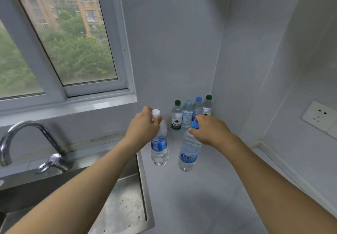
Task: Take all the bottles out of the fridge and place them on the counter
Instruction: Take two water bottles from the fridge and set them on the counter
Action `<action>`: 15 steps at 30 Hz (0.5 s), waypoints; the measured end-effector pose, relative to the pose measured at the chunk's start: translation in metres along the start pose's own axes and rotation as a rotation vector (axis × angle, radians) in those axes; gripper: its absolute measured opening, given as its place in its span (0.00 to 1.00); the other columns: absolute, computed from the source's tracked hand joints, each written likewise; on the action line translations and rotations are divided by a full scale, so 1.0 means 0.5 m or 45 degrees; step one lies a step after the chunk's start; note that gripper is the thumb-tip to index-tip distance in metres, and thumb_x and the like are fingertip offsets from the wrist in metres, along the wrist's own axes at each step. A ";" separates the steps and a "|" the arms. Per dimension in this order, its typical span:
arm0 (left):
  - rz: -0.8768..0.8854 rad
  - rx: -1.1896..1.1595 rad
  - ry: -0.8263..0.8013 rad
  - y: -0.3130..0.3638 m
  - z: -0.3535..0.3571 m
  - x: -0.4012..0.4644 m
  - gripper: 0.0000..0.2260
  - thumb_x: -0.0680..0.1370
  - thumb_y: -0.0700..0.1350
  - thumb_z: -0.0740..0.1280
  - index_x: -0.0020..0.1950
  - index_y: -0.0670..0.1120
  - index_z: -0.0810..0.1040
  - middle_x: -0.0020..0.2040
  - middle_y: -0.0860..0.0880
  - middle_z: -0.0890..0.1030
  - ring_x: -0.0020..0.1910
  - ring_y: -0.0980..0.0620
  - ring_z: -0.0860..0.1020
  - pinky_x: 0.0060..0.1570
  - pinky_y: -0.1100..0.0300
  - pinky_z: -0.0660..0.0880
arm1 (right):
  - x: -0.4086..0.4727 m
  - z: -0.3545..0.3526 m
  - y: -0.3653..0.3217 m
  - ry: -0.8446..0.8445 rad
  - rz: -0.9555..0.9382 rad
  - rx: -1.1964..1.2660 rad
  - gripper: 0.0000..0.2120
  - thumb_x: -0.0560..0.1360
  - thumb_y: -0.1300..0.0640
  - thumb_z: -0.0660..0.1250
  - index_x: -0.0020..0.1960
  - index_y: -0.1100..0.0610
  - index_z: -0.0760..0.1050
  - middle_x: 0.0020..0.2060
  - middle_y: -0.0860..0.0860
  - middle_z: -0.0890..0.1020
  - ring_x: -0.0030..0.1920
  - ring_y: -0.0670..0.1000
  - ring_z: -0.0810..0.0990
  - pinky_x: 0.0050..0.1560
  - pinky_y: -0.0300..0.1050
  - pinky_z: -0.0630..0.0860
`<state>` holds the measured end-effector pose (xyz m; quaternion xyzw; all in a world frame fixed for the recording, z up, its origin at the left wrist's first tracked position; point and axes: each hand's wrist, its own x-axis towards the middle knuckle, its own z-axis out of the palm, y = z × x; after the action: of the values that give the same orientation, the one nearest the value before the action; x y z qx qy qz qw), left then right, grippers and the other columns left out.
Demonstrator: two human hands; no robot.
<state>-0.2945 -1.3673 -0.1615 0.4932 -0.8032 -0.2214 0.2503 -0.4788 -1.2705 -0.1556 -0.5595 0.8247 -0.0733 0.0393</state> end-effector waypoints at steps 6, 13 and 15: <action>0.040 0.027 -0.080 -0.028 0.035 0.142 0.13 0.80 0.53 0.61 0.56 0.44 0.70 0.48 0.45 0.78 0.44 0.43 0.76 0.42 0.51 0.73 | 0.138 0.031 0.000 -0.031 -0.010 -0.008 0.14 0.76 0.44 0.61 0.52 0.54 0.71 0.44 0.51 0.78 0.44 0.53 0.77 0.40 0.46 0.71; 0.021 0.020 -0.118 -0.088 0.077 0.245 0.12 0.80 0.52 0.63 0.55 0.44 0.69 0.46 0.46 0.77 0.41 0.45 0.74 0.37 0.55 0.67 | 0.273 0.078 -0.012 -0.097 -0.027 -0.032 0.13 0.77 0.46 0.61 0.54 0.55 0.71 0.47 0.51 0.78 0.44 0.53 0.75 0.38 0.45 0.67; 0.016 0.015 -0.128 -0.107 0.088 0.266 0.12 0.80 0.52 0.63 0.55 0.44 0.69 0.46 0.46 0.78 0.42 0.44 0.74 0.37 0.55 0.67 | 0.308 0.092 -0.016 -0.111 -0.043 -0.031 0.12 0.77 0.47 0.61 0.54 0.55 0.71 0.46 0.52 0.78 0.43 0.53 0.75 0.37 0.45 0.66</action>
<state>-0.3372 -1.5050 -0.2036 0.4779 -0.8191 -0.2398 0.2081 -0.5219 -1.4198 -0.1970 -0.5765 0.8134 -0.0396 0.0673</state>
